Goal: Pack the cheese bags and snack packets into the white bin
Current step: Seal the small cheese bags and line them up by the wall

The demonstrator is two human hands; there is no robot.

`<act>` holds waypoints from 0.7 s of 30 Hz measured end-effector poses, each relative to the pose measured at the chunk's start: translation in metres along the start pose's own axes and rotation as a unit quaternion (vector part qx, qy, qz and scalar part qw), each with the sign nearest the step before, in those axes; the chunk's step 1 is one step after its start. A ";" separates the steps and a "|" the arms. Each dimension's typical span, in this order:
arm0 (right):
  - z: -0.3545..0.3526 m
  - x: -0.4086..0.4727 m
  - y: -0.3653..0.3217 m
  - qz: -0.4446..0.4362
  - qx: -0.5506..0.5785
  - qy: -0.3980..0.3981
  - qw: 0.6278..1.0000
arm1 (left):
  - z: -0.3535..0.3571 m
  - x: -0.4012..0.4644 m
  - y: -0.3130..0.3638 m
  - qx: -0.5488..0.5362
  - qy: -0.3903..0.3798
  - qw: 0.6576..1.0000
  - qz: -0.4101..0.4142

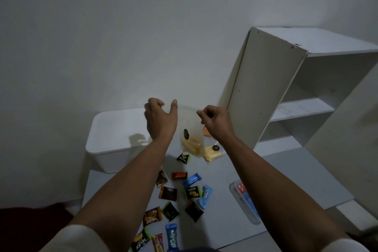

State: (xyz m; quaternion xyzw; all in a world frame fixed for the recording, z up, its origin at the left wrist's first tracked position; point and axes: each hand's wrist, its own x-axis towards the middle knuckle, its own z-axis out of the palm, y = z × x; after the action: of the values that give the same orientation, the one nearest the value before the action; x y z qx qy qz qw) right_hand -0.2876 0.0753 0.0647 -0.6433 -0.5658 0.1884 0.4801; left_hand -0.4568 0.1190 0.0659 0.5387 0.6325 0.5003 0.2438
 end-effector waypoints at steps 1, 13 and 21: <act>0.001 -0.003 -0.002 -0.015 -0.006 0.002 1.000 | 0.002 0.001 0.003 -0.021 -0.049 0.998 -0.036; 0.011 -0.020 -0.022 0.004 0.112 -0.095 0.989 | -0.003 0.004 0.009 -0.162 -0.321 0.930 -0.083; 0.012 -0.012 -0.014 0.074 0.189 -0.088 0.975 | -0.002 0.011 0.003 -0.030 -0.396 0.914 0.079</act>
State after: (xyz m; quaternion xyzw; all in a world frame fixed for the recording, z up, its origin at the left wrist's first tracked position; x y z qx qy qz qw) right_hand -0.3077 0.0681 0.0668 -0.5617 -0.5106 0.3830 0.5264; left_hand -0.4607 0.1284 0.0719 0.7335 0.4243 0.2820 0.4498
